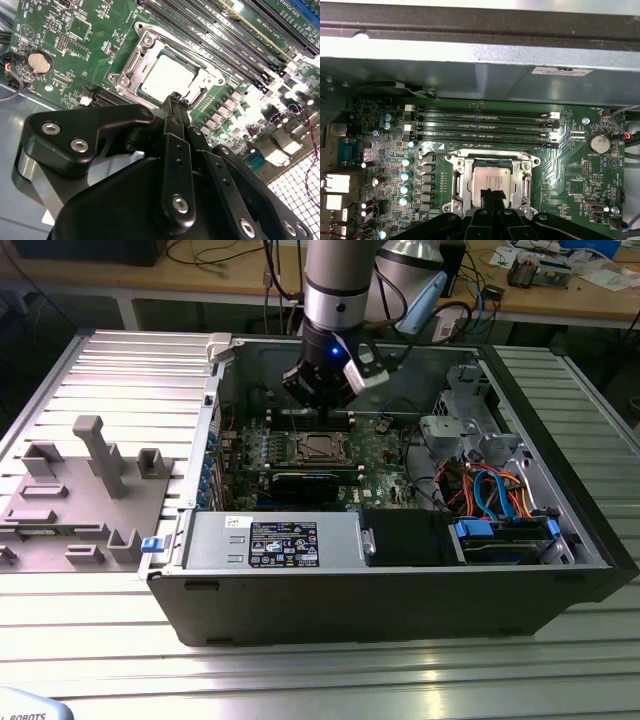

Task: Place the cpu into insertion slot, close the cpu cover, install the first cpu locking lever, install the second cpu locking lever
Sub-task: 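Install the first cpu locking lever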

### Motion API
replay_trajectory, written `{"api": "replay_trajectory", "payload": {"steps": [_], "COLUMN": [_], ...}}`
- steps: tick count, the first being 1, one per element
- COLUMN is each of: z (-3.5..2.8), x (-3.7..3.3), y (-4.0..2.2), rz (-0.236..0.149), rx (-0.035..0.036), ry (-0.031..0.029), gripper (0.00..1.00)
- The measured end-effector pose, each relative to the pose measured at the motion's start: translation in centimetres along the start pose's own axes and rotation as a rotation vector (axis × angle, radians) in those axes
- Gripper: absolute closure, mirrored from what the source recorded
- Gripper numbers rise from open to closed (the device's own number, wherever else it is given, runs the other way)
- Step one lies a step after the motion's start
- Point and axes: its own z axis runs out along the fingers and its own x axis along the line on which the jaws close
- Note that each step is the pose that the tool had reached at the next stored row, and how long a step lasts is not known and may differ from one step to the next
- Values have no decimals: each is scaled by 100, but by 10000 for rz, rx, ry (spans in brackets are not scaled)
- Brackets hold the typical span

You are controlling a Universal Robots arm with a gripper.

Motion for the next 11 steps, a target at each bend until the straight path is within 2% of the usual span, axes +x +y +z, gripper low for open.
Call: {"api": "replay_trajectory", "payload": {"steps": [11], "z": [-20], "x": [31], "y": [14], "rz": [0], "rx": [2], "ry": [2], "gripper": [89]}}
